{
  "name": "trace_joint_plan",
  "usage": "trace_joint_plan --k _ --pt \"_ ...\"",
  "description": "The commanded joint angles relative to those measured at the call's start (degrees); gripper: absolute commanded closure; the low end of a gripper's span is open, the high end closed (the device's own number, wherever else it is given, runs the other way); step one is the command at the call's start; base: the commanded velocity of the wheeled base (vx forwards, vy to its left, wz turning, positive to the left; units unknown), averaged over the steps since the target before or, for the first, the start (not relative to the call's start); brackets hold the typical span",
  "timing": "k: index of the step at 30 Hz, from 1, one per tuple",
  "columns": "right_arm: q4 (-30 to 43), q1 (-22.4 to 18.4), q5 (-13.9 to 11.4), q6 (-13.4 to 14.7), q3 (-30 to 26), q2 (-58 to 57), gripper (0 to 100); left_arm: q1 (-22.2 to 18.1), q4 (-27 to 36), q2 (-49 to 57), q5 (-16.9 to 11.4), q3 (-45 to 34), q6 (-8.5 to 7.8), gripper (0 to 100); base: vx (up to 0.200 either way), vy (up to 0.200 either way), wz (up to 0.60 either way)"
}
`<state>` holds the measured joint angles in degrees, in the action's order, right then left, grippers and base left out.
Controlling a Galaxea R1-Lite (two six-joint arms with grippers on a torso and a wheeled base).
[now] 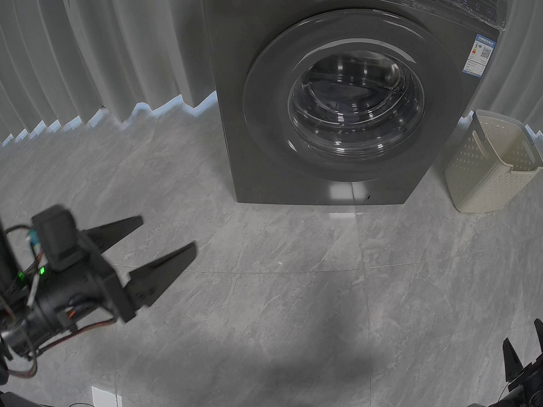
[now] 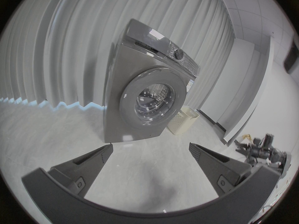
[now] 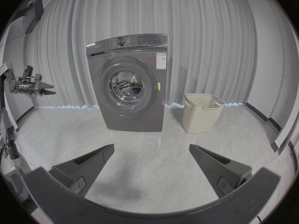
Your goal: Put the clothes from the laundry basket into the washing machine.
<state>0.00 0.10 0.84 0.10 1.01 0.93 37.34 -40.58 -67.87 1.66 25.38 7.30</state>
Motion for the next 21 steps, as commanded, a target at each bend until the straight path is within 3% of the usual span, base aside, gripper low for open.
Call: trace_joint_plan --k 1,6,7,10,11,14,15,18,21 --pt "0.0 0.0 -0.1 0.0 -0.8 -0.9 0 -10.4 0.3 31.7 -3.9 -23.6 -5.54 0 0.000 0.000 0.00" --pt "0.0 0.0 -0.1 0.0 -0.8 -0.9 0 -14.5 6.0 41.1 -4.1 -25.2 -4.93 0 0.000 0.000 0.00" --pt "0.1 0.0 -0.1 -0.1 -0.8 -0.9 0 -16.1 11.1 44.7 -4.3 -25.3 -5.02 0 0.000 0.000 0.00" --pt "0.0 0.0 -0.1 0.0 -0.8 -0.9 0 -19.1 16.5 47.5 -4.6 -25.4 -5.72 0 0.000 0.000 0.00" --pt "0.0 0.0 -0.1 -0.1 -0.8 -0.9 0 -22.1 20.5 50.5 -5.3 -25.4 -6.42 0 0.000 0.000 0.00" --pt "0.0 0.0 -0.1 -0.1 -0.8 -0.9 0 -24.0 23.8 53.5 -6.1 -25.4 -6.69 0 0.000 0.000 0.00" --pt "0.0 0.0 -0.1 0.0 -0.8 -0.9 0 -26.1 27.5 57.0 -6.1 -25.4 -6.77 0 0.000 0.000 0.00" --pt "0.1 0.0 -0.1 -0.1 -0.8 -0.9 0 -30.6 31.9 62.4 -6.2 -25.4 -6.86 0 0.000 0.000 0.00" --pt "0.3 0.0 -0.1 -0.2 -0.8 -0.9 0 -32.0 33.9 62.7 -5.6 -25.4 -7.83 0 0.000 0.000 0.00"
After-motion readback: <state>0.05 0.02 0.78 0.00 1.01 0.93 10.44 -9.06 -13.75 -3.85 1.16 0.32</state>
